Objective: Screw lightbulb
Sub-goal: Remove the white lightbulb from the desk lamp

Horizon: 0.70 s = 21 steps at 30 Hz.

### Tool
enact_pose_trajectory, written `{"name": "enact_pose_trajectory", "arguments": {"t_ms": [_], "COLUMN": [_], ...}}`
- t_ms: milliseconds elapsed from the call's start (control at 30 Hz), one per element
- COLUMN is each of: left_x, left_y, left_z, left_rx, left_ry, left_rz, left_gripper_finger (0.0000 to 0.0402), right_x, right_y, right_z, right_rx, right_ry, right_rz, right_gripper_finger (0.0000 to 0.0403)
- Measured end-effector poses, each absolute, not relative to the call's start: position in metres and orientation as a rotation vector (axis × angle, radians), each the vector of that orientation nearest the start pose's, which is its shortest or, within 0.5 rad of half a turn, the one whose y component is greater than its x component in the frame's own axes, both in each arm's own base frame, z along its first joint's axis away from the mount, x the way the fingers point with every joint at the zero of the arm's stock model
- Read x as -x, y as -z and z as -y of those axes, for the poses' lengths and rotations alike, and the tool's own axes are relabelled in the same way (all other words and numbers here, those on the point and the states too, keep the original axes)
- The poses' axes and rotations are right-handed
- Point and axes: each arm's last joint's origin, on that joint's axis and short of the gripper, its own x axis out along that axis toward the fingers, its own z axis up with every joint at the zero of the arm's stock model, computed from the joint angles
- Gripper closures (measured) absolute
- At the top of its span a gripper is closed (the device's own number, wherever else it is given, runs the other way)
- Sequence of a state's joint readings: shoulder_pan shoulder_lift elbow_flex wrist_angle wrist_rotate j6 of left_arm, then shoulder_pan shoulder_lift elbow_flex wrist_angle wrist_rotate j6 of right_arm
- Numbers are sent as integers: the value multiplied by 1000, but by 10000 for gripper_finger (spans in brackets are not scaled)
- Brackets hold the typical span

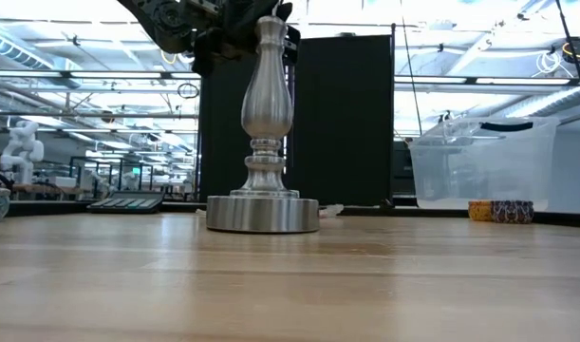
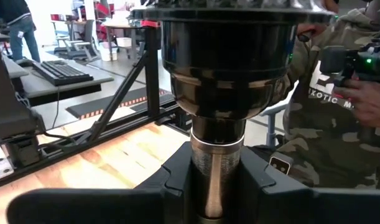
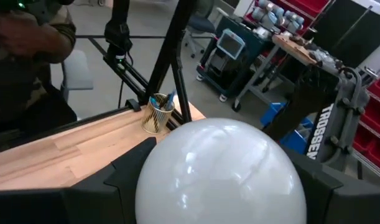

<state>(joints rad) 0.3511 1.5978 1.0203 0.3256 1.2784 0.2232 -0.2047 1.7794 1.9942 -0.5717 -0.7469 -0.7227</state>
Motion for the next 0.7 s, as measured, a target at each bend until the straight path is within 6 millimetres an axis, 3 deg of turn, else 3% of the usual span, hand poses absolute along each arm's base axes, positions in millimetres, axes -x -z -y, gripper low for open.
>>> {"name": "enact_pose_trajectory", "arguments": {"t_ms": [300,467,700], "left_x": [-327,-328,-328], "left_y": [-265,-265,-265], "left_z": [-89,-90,-90], "left_rx": [-22,-19,-18], "left_ry": [964,938,917], "left_rz": [-66,-74,-80], "left_gripper_finger": [331,331,331], "right_x": [-387,-390,-391], "right_y": [-438,-440,-450], "right_z": [58,56,46], "right_rx": [522,443,466], "right_ry": [-694,-617,-501], "right_rz": [-61,-97,-81], "right_gripper_finger": [148,133,101]}}
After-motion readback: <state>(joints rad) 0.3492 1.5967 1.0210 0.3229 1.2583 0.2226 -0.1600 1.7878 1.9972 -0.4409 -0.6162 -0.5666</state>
